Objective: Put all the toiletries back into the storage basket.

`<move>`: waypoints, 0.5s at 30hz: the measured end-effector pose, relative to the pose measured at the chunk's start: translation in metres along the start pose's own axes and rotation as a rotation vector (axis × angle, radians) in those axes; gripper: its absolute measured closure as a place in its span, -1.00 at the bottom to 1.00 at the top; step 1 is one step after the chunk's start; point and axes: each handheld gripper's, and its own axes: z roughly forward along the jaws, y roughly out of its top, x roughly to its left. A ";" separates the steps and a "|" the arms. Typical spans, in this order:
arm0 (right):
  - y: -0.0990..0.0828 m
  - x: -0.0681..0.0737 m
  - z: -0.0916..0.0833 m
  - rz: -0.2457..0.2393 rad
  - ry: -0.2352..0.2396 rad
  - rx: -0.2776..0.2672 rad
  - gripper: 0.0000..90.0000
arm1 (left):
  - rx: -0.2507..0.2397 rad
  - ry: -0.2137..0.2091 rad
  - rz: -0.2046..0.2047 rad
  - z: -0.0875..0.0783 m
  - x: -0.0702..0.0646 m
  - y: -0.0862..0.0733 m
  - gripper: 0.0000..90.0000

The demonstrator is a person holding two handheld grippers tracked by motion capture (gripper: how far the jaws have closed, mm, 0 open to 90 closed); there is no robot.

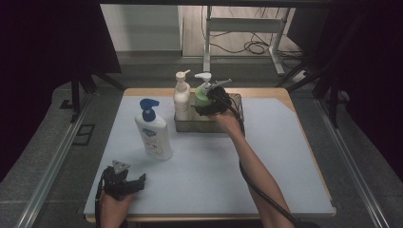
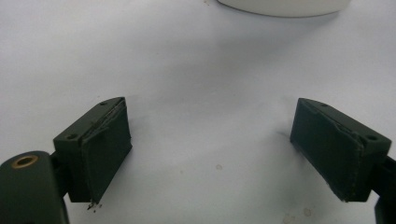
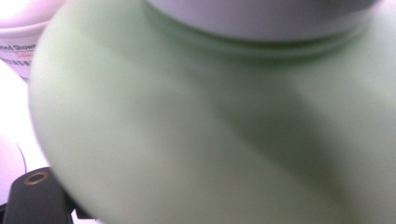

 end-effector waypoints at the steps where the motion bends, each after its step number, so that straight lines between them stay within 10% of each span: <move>1: 0.000 0.000 0.000 -0.002 0.003 -0.003 -0.74 | 0.000 0.000 0.000 0.000 0.000 0.000 -0.74; 15: -0.002 -0.004 -0.016 -0.027 0.029 -0.062 -0.80 | -0.002 0.000 0.000 0.000 0.000 0.000 -0.74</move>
